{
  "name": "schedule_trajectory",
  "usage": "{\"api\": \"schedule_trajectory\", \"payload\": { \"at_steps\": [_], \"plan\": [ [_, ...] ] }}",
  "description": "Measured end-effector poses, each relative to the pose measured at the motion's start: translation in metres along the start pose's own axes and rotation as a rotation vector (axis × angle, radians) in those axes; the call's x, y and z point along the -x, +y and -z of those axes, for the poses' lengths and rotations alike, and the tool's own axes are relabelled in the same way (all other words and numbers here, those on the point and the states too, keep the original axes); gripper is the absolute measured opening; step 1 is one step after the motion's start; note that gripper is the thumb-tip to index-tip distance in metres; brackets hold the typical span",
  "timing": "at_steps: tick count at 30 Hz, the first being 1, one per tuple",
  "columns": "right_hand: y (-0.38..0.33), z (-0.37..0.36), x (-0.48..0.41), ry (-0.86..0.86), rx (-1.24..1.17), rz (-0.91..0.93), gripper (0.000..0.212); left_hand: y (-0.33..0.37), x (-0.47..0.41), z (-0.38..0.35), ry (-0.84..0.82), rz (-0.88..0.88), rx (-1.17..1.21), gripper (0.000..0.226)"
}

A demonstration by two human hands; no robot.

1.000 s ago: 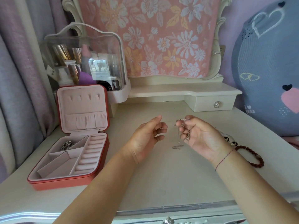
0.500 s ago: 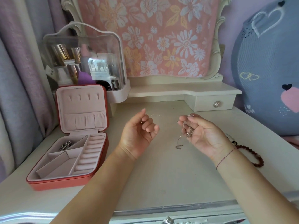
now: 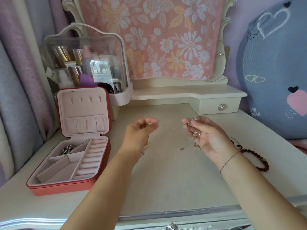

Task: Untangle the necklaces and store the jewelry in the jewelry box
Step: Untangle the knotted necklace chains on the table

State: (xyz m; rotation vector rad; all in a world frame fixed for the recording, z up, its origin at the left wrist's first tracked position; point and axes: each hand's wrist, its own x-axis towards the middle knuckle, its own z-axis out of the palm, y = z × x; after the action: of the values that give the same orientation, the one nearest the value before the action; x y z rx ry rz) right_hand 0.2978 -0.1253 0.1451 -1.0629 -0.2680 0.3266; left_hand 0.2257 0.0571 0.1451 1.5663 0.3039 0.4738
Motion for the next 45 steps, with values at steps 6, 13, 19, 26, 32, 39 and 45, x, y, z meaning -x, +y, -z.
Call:
{"api": "schedule_trajectory", "payload": {
  "at_steps": [6, 13, 19, 26, 32, 39, 45],
  "plan": [
    [0.0015, -0.0025, 0.0009, 0.008, 0.063, 0.039, 0.024, 0.0004, 0.0003, -0.0016, 0.113, -0.011, -0.067, 0.038],
    [-0.0017, 0.0015, 0.0005, 0.049, -0.034, 0.021, 0.022, 0.0045, 0.0015, -0.0001, 0.026, 0.05, 0.02, 0.057],
    [-0.0001, 0.003, -0.0024, -0.028, -0.161, -0.009, 0.006, 0.0053, 0.0065, -0.0052, -0.078, 0.089, -0.024, 0.063],
    [0.0002, -0.0019, 0.003, -0.042, -0.066, 0.004, 0.024, 0.0043, 0.0061, -0.0059, -0.212, 0.13, -0.054, 0.088],
    [-0.0016, -0.0039, 0.0047, -0.034, -0.053, 0.009, 0.028, 0.0034, 0.0074, -0.0078, -0.27, 0.127, -0.179, 0.096],
    [-0.0035, -0.001, 0.0022, -0.107, -0.267, 0.004, 0.024, 0.0018, 0.006, -0.0086, -0.188, 0.134, -0.221, 0.065],
    [-0.0042, -0.0044, 0.0053, -0.277, -0.312, -0.035, 0.011, -0.0003, 0.0061, -0.0098, -0.12, 0.059, -0.195, 0.031]
  ]
}}
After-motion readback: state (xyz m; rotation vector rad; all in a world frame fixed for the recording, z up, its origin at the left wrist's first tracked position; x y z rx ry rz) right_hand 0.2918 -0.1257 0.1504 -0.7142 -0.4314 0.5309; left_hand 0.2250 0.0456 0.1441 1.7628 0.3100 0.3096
